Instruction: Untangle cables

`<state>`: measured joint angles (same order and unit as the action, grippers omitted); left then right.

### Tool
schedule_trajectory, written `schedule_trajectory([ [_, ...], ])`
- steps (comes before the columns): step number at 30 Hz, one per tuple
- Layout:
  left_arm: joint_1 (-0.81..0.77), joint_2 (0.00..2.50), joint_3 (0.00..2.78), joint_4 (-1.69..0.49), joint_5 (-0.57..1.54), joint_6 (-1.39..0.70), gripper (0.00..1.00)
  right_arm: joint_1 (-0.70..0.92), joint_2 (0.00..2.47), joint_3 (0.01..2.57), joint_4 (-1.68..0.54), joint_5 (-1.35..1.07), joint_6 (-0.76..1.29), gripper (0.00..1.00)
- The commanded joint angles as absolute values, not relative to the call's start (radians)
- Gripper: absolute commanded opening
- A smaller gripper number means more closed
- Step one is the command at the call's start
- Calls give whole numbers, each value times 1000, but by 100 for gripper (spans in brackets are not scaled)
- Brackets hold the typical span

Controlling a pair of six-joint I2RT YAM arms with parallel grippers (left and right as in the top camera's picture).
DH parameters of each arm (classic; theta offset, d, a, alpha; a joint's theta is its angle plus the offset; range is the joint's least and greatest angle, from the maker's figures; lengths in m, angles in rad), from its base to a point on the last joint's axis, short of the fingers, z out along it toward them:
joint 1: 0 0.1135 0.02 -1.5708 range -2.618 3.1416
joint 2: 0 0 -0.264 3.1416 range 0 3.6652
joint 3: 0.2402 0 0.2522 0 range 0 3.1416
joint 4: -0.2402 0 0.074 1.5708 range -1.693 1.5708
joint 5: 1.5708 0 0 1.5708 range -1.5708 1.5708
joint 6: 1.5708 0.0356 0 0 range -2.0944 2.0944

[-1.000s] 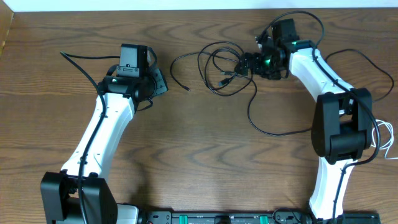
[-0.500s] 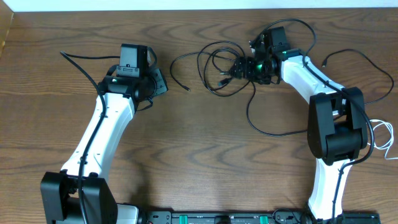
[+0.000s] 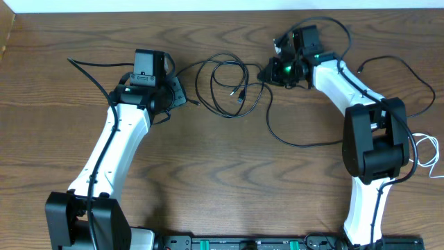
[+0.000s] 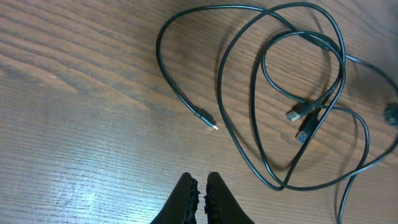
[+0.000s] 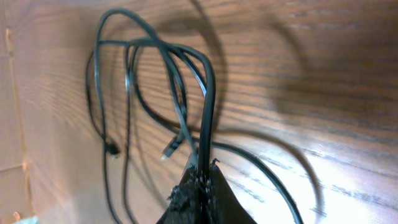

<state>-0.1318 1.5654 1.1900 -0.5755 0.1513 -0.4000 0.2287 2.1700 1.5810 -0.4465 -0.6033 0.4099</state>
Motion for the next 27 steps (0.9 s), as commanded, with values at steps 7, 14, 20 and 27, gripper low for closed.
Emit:
schedule_trajectory([
  [7,-131,1575,1195,-578,145,-405,8,258,2144,1980,-678,-651,335,1],
  [14,-131,1575,1195,-578,145,-405,8,288,2144,2297,-754,-707,329,1],
  [20,-131,1575,1195,-579,146,-405,8,323,2144,2481,-790,-736,336,1],
  [27,-131,1575,1195,-578,196,-403,8,353,2144,2505,-858,-694,308,1],
])
